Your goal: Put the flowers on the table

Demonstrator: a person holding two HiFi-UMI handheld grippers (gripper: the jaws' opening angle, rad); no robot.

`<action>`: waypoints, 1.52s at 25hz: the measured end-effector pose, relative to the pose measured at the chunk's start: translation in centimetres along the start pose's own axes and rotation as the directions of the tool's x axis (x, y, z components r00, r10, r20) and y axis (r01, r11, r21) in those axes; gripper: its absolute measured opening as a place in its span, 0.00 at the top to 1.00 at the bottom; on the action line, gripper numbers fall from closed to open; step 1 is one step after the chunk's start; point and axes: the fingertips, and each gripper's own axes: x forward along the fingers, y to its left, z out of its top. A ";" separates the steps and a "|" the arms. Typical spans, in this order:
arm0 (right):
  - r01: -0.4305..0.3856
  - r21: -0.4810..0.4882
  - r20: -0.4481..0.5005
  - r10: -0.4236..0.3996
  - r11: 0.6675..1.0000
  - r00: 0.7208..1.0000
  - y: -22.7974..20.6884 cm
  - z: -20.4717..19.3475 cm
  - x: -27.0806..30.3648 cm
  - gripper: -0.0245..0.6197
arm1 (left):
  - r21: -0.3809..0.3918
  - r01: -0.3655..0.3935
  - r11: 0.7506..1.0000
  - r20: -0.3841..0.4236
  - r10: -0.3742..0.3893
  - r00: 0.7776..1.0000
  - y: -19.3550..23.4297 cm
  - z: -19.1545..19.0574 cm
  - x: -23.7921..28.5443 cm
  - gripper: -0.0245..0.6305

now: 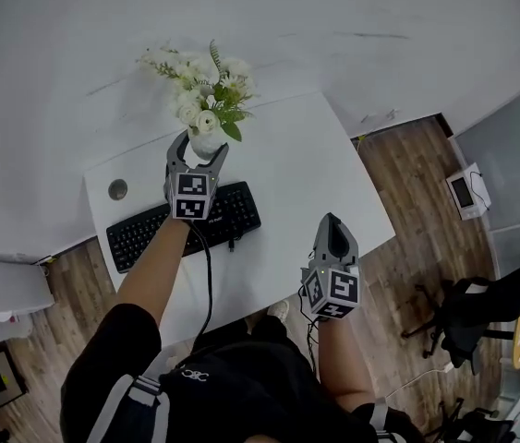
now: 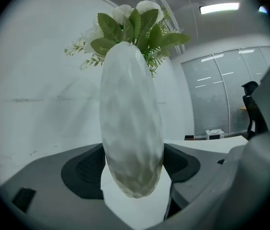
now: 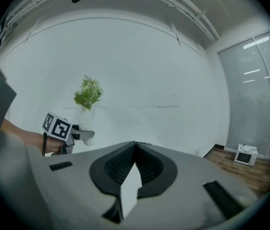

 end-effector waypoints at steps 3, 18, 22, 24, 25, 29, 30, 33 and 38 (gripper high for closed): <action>0.009 0.008 0.019 -0.009 1.000 1.000 -0.1 -0.1 0.6 0.96 | -0.004 0.015 1.000 -0.027 -0.015 1.000 0.8 -2.5 3.1 0.38; 0.058 -0.038 -0.127 -0.063 0.998 0.990 -1.3 -5.3 2.9 0.96 | -0.041 0.064 0.997 -0.094 -0.067 0.993 1.5 -10.1 11.6 0.38; 0.049 -0.043 -0.140 -0.054 0.998 0.989 -0.9 -5.6 3.6 0.96 | -0.098 0.058 0.993 -0.166 -0.074 0.983 2.2 -12.1 12.3 0.38; 0.041 -0.044 -0.139 -0.047 0.998 0.989 -0.6 -5.5 3.9 0.96 | -0.068 0.068 0.995 -0.170 -0.079 0.982 1.9 -12.3 12.4 0.38; 0.038 -0.045 -0.139 -0.044 0.998 0.989 -0.5 -5.4 4.0 0.96 | -0.040 0.076 0.996 -0.172 -0.082 0.982 1.6 -12.3 12.4 0.38; 0.026 -0.049 -0.132 -0.032 0.998 0.991 -0.1 -4.9 4.3 0.96 | -0.043 0.098 0.994 -0.231 -0.105 0.967 1.3 -13.4 12.3 0.38; 0.024 -0.049 -0.129 -0.030 0.999 0.991 -0.1 -4.7 4.5 0.96 | -0.075 0.101 0.992 -0.281 -0.118 0.952 1.2 -14.4 12.3 0.38; 0.014 -0.049 -0.121 -0.020 0.999 0.993 -0.1 -4.2 4.6 0.96 | -0.139 0.077 0.987 -0.362 -0.123 0.924 1.7 -15.8 11.6 0.33; -0.003 -0.039 -0.104 -0.001 0.999 0.995 -0.4 -3.5 4.3 0.96 | -0.083 0.041 0.996 -0.297 -0.064 0.953 2.6 -13.8 9.7 0.35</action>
